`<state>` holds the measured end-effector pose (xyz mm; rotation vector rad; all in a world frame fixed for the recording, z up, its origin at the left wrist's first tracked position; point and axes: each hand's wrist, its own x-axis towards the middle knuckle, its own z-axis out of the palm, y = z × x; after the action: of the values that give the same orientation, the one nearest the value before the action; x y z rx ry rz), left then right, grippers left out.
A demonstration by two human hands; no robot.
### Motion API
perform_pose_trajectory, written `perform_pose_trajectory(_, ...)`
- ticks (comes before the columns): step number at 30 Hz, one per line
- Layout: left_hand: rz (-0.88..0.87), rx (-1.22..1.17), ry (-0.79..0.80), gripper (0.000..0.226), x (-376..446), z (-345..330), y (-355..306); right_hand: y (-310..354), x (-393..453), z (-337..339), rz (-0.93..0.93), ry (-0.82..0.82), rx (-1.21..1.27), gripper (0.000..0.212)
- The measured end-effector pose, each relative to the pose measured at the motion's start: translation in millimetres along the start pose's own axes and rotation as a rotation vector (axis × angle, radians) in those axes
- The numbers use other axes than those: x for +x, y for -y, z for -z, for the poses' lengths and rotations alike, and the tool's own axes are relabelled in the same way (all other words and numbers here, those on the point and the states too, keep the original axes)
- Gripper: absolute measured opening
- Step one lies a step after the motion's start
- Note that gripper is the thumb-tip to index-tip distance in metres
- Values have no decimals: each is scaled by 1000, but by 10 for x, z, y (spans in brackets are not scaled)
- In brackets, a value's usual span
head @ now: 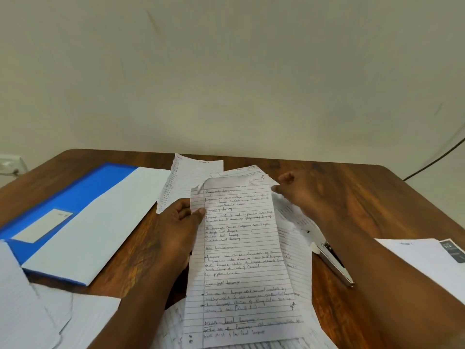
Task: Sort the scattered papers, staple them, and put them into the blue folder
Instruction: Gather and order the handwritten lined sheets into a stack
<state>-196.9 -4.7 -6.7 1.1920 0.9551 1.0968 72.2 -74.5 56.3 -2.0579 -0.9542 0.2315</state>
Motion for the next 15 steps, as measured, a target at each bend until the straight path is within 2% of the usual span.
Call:
perform_pose_trajectory(9,-26,-14,-54,19,48,13,37,-241,451,-421,-60,-22,-129,31)
perform_pose_trajectory(15,-38,-31,-50,18,55,5,43,-254,637,-398,-94,78,-121,28)
